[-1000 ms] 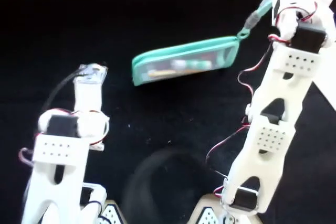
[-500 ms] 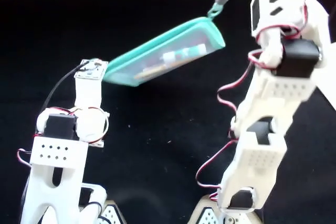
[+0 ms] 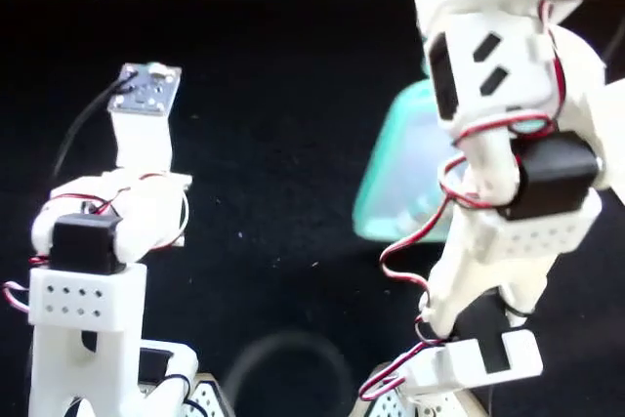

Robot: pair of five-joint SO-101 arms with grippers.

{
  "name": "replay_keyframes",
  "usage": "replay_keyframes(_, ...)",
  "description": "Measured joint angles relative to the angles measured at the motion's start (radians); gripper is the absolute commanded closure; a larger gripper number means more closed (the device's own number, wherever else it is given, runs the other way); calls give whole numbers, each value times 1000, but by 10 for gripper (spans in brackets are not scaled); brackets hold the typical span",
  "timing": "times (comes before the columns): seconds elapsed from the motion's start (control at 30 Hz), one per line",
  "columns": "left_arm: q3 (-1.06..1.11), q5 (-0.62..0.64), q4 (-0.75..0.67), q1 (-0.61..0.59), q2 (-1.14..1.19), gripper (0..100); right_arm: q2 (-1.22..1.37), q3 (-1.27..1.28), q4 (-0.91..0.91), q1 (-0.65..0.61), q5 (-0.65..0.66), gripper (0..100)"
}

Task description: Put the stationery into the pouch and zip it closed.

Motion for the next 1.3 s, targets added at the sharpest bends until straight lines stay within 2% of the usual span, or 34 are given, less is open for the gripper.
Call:
replay_keyframes(0.2, -20, 0, 8, 8, 0, 980, -3, 25, 18, -5, 0, 992)
replay_keyframes(0.43, -26, 0, 9, 115, 0, 825, -11, 25, 129, -12, 0, 992)
replay_keyframes(0.7, -170, 0, 9, 140, 0, 822, -26, 25, 265, -12, 0, 992)
replay_keyframes(0.9, -287, 0, 9, 244, 8, 782, -26, 25, 322, -14, 0, 992)
replay_keyframes(1.1, -407, -8, -40, 252, 178, 771, -26, 25, 362, -14, 0, 992)
replay_keyframes(1.3, -595, -115, -61, 261, 425, 772, -26, 25, 408, -14, 0, 992)
